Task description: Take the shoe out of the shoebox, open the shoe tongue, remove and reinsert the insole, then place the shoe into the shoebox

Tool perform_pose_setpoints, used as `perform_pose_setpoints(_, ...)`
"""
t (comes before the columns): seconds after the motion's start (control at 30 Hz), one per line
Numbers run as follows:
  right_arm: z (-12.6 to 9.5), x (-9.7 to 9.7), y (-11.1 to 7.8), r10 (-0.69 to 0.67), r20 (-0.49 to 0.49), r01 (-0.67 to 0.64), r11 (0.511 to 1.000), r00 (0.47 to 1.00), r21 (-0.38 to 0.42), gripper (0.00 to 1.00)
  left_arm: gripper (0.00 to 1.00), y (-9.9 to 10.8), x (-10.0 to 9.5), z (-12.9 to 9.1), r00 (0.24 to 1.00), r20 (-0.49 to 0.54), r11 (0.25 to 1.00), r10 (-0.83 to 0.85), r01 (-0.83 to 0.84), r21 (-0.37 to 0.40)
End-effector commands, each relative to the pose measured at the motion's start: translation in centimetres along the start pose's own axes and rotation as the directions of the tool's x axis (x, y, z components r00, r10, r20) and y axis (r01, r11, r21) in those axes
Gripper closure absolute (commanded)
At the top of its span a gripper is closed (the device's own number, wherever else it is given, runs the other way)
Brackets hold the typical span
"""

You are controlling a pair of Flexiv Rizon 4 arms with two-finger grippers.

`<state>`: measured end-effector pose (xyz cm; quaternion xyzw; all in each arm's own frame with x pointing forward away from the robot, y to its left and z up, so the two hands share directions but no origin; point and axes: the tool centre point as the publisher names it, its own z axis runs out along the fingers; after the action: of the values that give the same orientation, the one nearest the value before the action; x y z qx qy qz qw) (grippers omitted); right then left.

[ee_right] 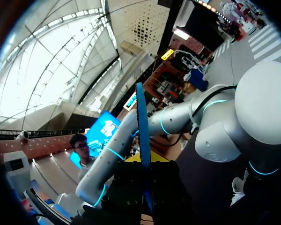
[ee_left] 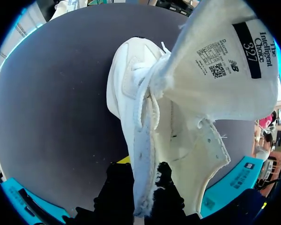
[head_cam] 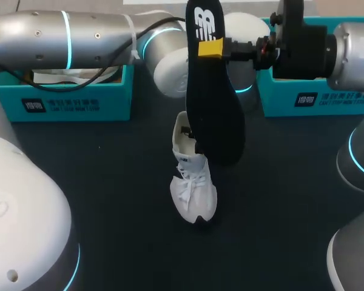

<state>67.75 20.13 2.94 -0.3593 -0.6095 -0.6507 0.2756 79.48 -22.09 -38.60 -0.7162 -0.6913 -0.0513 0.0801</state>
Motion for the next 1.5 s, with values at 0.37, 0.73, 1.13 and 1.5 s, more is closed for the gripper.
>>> perform_pose_setpoints(0.37, 0.5, -0.1, 0.1, 0.001, 0.002, -0.001, 1.0, 1.0, 0.0, 1.0, 0.0, 0.3, 0.5, -0.5, 0.999, 0.041, 0.999, 0.018, -0.02, 0.042)
perform_pose_setpoints(0.73, 0.5, -0.1, 0.1, 0.001, 0.002, -0.001, 1.0, 1.0, 0.0, 1.0, 0.0, 1.7, 1.2, -5.4, 0.979, 0.204, 0.998, -0.027, 0.017, 0.052)
perform_pose_setpoints(1.13, -1.7, -0.6, 0.2, 0.051, 0.043, -0.045, 0.992, 0.998, -0.117, 1.0, 0.0, 5.1, 2.6, -11.0, 0.881, 0.463, 0.994, -0.096, 0.061, 0.089)
perform_pose_setpoints(1.5, -5.7, -4.4, 3.2, 0.192, 0.07, -0.18, 0.973, 0.979, -0.142, 1.0, 0.0, 4.7, 4.7, -14.7, 0.747, 0.665, 0.996, 0.011, -0.071, 0.063)
